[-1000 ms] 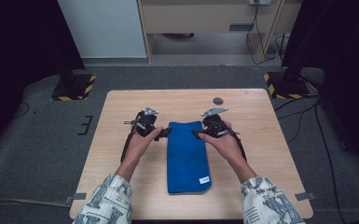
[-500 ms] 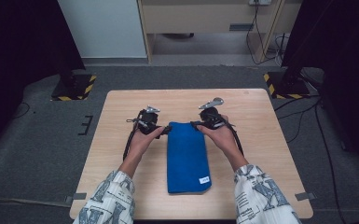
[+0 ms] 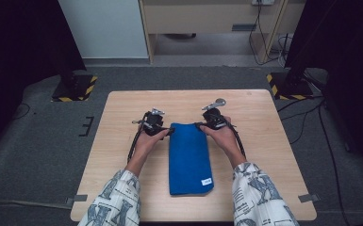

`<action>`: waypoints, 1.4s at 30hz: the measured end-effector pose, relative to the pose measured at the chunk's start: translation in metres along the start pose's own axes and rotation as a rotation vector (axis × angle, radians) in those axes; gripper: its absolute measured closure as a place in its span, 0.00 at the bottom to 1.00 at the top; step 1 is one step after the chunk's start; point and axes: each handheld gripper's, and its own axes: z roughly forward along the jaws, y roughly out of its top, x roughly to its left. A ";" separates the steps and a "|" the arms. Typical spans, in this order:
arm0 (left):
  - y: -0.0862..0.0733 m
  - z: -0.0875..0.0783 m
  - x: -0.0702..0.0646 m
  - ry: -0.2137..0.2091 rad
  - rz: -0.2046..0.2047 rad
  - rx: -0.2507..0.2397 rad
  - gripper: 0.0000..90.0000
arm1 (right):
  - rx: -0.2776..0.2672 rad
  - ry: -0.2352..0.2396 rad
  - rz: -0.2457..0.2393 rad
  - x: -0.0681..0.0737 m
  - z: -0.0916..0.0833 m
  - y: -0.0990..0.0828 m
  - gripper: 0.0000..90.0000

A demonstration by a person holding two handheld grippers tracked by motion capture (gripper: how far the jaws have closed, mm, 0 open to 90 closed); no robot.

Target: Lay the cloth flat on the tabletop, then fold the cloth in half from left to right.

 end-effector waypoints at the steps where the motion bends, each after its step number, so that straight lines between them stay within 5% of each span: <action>1: 0.000 0.003 -0.001 0.003 0.007 0.006 0.34 | 0.004 0.003 0.004 -0.001 0.002 0.000 0.48; 9: 0.000 0.019 -0.004 0.022 0.017 0.053 0.37 | 0.035 0.026 0.044 -0.009 0.020 -0.004 0.54; 14: 0.000 0.023 -0.004 0.019 0.012 0.036 0.44 | 0.064 0.039 0.033 -0.007 0.026 -0.006 0.64; 21: -0.001 0.023 -0.006 -0.034 0.014 0.032 0.79 | 0.065 0.076 0.004 -0.001 0.028 -0.009 0.93; 26: 0.001 0.021 -0.010 -0.046 0.024 0.037 0.93 | 0.043 0.085 0.005 0.001 0.023 -0.008 0.95; 42: 0.011 0.004 -0.013 -0.026 0.015 -0.031 0.95 | -0.031 0.111 0.023 0.001 0.004 0.001 0.95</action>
